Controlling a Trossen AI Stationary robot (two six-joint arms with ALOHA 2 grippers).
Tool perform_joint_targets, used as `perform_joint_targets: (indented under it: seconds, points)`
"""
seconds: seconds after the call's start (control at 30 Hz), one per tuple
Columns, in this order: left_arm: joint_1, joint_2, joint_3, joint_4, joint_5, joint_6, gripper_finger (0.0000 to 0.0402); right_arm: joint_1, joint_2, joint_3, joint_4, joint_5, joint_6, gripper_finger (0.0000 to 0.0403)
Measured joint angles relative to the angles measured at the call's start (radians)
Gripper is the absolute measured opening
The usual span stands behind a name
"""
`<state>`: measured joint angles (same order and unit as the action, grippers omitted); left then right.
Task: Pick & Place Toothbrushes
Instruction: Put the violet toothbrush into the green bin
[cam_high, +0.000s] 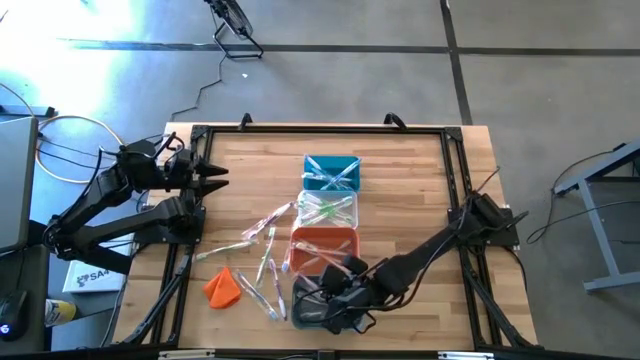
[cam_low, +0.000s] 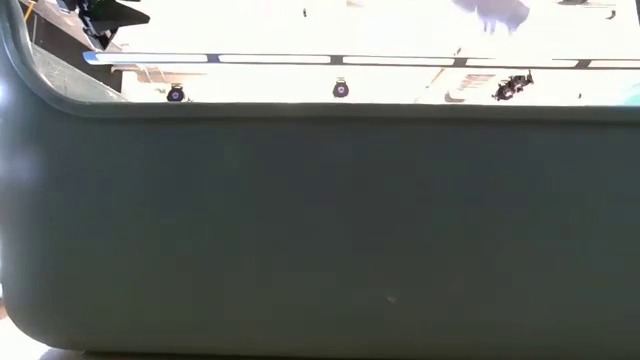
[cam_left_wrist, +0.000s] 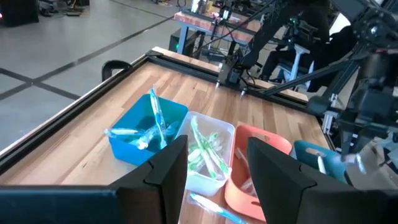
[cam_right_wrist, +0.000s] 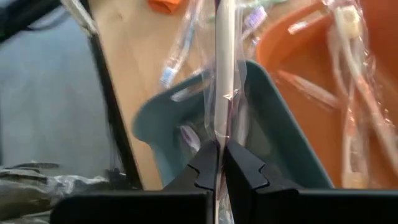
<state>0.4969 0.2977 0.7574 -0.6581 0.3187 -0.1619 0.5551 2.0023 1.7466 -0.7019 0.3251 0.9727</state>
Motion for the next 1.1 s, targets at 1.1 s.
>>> perform_joint_targets:
  seconds: [1.1]
  points:
    - [0.000,0.000,0.001,-0.004,0.003,-0.001,0.0162,-0.020,0.032,-0.050,0.006,-0.184,0.050,0.0107]
